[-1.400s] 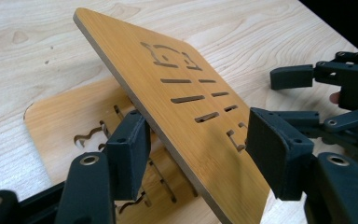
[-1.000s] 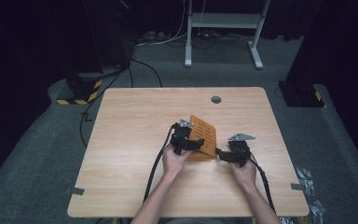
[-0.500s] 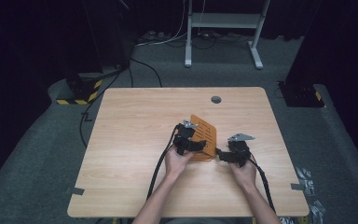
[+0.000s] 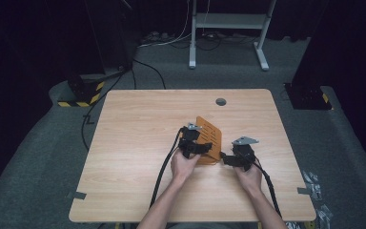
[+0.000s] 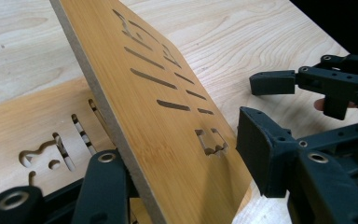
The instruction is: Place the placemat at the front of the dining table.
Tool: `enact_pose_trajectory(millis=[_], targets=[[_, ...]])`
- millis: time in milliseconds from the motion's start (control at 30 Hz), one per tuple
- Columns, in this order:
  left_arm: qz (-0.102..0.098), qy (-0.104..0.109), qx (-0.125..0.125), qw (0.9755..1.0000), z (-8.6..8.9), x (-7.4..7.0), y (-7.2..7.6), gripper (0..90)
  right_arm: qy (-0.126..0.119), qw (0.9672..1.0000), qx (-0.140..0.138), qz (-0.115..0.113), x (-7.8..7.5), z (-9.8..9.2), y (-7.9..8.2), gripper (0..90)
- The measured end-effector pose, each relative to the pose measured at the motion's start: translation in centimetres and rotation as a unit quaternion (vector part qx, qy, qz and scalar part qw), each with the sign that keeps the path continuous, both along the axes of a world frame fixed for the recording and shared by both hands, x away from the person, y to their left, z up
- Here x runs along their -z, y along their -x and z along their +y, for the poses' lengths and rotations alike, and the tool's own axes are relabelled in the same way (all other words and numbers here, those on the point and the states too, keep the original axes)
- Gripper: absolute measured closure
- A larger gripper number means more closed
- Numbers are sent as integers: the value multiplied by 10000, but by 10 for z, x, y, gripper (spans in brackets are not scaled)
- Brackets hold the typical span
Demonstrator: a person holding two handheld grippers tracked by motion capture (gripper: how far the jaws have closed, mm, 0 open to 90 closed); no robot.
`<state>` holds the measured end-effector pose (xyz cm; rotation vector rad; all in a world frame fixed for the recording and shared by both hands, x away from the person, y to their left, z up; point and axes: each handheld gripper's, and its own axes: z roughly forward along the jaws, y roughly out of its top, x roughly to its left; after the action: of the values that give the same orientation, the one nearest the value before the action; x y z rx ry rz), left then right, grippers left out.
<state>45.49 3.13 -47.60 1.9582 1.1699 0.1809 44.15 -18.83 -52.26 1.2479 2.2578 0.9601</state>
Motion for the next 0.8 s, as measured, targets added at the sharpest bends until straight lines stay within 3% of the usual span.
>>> enact_pose_trajectory(millis=[167,300,400,633,800], targets=[[11,-68,-6,10000,-2,1,0,550,12,10000,-9,-1,0,1,0,308],[16,-334,-24,9994,-9,2,1,530,14,10000,-9,-3,0,1,0,308],[-119,-477,21,9988,-13,2,3,511,15,10000,-11,-3,0,1,0,308],[-146,-560,-4,9983,-19,2,4,495,13,10000,-6,-3,0,1,0,308],[-138,-334,80,9993,-20,2,4,601,13,10000,-6,-2,0,1,0,308]])
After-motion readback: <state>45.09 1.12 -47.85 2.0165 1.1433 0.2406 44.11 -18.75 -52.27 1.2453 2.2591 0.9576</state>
